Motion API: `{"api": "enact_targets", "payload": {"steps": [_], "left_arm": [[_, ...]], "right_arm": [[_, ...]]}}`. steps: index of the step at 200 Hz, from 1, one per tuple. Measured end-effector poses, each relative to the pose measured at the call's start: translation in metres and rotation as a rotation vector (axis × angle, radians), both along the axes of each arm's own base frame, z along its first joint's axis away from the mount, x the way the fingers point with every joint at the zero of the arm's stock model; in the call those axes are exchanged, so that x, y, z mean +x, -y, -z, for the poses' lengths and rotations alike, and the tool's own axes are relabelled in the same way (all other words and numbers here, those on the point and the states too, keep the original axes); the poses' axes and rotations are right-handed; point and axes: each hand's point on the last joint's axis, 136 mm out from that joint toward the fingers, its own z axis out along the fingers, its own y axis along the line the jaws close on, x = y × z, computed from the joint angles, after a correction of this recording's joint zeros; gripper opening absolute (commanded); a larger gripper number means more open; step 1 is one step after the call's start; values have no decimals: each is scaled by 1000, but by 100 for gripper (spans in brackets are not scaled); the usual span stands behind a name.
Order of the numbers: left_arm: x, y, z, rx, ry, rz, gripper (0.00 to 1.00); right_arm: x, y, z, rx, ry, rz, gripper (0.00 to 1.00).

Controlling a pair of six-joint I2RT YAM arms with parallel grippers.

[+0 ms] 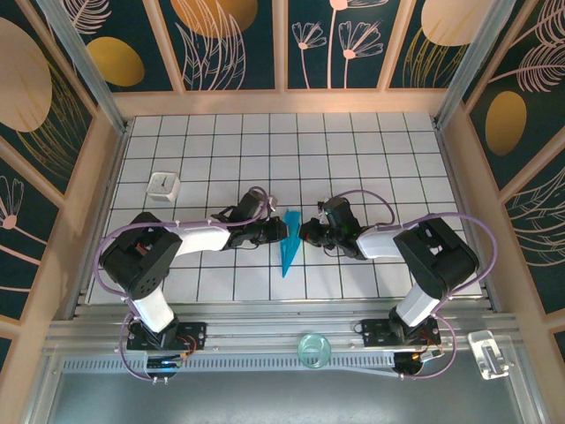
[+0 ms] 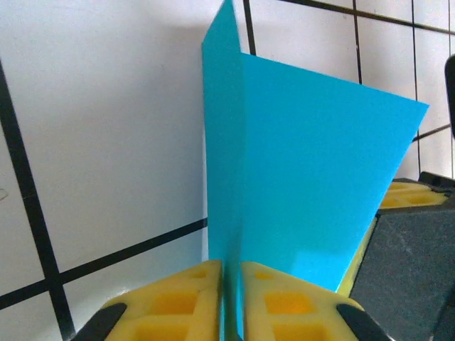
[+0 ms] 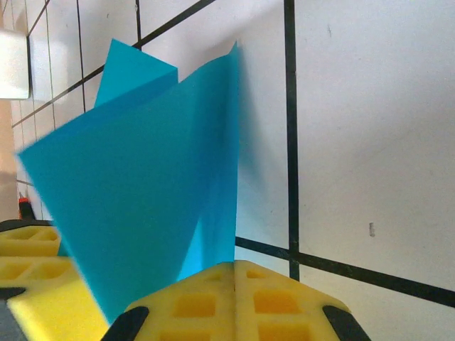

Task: Fold a paper plane with a square sheet of paper (pick it up from the middle)
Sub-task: Turn over a paper plane at the center of the table.

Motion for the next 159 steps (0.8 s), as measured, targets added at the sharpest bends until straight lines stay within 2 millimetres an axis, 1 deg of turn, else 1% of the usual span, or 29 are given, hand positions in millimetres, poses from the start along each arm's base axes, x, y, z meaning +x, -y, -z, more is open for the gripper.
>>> {"api": "enact_targets", "payload": {"steps": [29, 54, 81, 101, 136, 159], "left_arm": [[4, -3, -1, -11, -2, -21, 3], [7, -12, 0, -30, -7, -61, 0], [6, -22, 5, -60, -32, -103, 0], [4, -25, 9, -82, -56, -124, 0], [6, -21, 4, -125, -57, -138, 1], [8, -20, 3, -140, -58, -150, 2]], "right_arm": [[4, 6, 2, -9, 0, 11, 0], [6, 13, 4, -22, -2, 17, 0], [5, 17, 1, -26, 1, 13, 0], [4, 17, -1, -26, 8, 4, 0], [3, 17, -1, -27, 7, 4, 0], [8, 24, -1, -25, 5, 25, 0]]}}
